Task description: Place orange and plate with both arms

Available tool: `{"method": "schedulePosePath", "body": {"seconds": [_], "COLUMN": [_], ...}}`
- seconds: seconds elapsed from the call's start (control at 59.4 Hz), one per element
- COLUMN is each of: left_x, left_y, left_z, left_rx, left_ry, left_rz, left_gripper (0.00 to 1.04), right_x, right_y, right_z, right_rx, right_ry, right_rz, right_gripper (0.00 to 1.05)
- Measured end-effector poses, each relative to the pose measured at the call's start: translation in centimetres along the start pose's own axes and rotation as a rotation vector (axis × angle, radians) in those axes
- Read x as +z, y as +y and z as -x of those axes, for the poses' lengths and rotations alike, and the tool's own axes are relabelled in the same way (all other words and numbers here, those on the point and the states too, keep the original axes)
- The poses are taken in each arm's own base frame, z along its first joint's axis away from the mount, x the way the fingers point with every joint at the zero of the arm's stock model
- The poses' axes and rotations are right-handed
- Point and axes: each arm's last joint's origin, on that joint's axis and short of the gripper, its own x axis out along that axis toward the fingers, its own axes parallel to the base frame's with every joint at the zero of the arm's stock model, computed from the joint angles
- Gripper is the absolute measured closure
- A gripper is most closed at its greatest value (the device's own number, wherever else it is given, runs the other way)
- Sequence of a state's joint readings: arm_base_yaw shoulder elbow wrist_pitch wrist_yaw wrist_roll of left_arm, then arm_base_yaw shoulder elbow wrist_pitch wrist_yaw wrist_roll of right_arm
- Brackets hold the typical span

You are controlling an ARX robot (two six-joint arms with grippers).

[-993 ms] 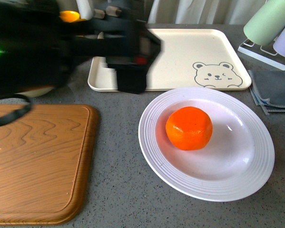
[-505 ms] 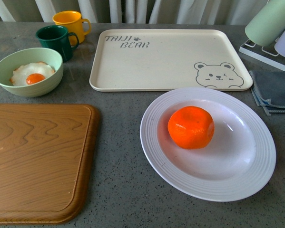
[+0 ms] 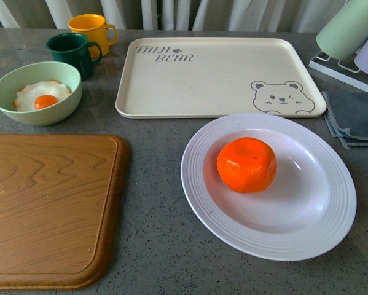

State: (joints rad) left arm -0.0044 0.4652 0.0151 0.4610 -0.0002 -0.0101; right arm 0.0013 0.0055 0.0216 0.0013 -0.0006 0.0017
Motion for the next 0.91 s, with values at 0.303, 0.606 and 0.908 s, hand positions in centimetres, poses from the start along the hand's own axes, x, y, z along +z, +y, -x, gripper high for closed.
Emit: {"method": "schedulePosePath", "body": {"seconds": [0.303,0.606,0.908], "left_x": [0.1,0.1,-0.4], "left_y": [0.0,0.0,0.0], "left_z": [1.0,1.6,2.8], "left_rx": [0.000,0.000,0.000], "left_ry": [-0.005,-0.006,0.025], "left_rz": [0.000,0.000,-0.001], "left_gripper": [1.03,1.03,1.03], "right_x": [0.0,0.0,0.0], "right_y": [0.0,0.0,0.0], "right_z": [0.0,0.0,0.0], "right_rx": [0.000,0.000,0.000], "right_ry": [0.000,0.000,0.000], "right_rz": [0.000,0.000,0.000], "right_gripper": [0.09,0.09,0.09]}}
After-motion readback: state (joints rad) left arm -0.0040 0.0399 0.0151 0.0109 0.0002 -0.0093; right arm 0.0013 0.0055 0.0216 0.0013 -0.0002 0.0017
